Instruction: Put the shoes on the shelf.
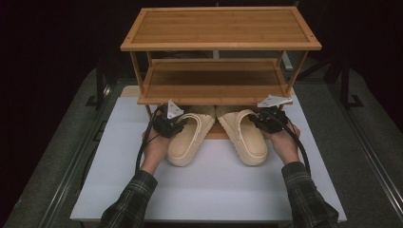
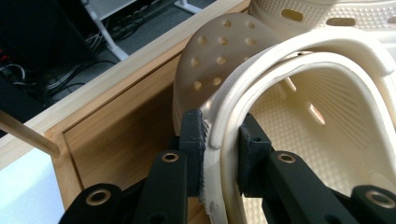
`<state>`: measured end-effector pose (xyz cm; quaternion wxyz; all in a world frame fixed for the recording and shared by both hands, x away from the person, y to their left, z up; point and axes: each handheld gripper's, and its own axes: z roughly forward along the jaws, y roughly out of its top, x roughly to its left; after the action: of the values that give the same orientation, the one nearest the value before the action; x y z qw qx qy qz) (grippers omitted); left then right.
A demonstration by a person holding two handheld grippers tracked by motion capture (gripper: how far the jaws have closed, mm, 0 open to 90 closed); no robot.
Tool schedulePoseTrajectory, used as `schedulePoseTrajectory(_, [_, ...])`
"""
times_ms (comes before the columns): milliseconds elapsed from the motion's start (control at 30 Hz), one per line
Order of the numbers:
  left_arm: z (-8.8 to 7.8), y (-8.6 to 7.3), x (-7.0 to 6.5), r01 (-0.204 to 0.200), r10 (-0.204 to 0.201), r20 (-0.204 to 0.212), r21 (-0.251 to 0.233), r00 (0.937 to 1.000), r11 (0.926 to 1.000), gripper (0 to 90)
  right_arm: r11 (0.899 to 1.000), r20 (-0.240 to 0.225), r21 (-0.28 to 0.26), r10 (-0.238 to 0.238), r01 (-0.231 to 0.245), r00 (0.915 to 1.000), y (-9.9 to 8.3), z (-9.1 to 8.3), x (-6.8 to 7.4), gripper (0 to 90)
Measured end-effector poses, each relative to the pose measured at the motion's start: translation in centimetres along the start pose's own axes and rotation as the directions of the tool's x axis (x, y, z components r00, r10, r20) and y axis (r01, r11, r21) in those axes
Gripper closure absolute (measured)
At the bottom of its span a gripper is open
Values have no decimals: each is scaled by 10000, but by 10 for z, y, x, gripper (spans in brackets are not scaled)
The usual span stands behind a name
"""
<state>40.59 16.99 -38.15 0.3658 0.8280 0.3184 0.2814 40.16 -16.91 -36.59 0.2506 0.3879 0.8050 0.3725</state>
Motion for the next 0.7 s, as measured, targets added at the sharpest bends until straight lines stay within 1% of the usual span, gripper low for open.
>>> schedulePoseTrajectory(33, [0,0,1,-91,93,-123,151,9999,9998,755,10000,52,12,-7,7,10000,1,2,1,773])
schedulePoseTrajectory(67, [0,0,1,-91,93,-123,151,9999,9998,755,10000,52,12,-7,7,10000,1,2,1,773])
schedulePoseTrajectory(100, [3,-1,1,-98,102,-211,221,9997,9997,755,10000,200,39,-19,18,9998,3,5,2,773])
schedulePoseTrajectory(167, [5,-2,0,85,-83,-254,68,9996,9999,755,10000,293,28,-24,23,9996,3,8,3,772])
schedulePoseTrajectory(200, [5,-2,1,72,-67,-299,165,9995,9998,755,10000,375,47,-25,24,9993,3,9,4,772])
schedulePoseTrajectory(233, [5,-2,1,72,-67,-299,165,9995,9998,755,10000,375,47,-25,24,9993,3,9,4,772])
schedulePoseTrajectory(267, [7,-3,1,238,-233,-405,122,9989,9996,754,9999,481,104,34,-39,9988,3,13,6,772])
schedulePoseTrajectory(333, [9,-3,0,384,-381,-512,58,9980,9992,754,9999,514,139,28,-35,9987,2,16,8,771])
schedulePoseTrajectory(400, [10,-3,0,368,-361,-592,112,9976,9993,753,9998,543,171,82,-92,9985,2,18,9,771])
schedulePoseTrajectory(467, [12,-3,-1,463,-459,-612,64,9971,9989,752,9998,601,194,40,-51,9982,2,21,11,770])
schedulePoseTrajectory(533, [12,-3,-2,462,-456,-629,77,9970,9989,750,9998,608,214,16,-29,9981,2,22,12,770])
schedulePoseTrajectory(600, [14,-2,-4,529,-527,-622,29,9967,9986,743,9995,726,307,-38,16,9974,1,26,14,767])
schedulePoseTrajectory(700, [15,-2,-5,439,-438,-657,11,9969,9990,728,9993,817,370,-68,38,9966,1,29,16,752])
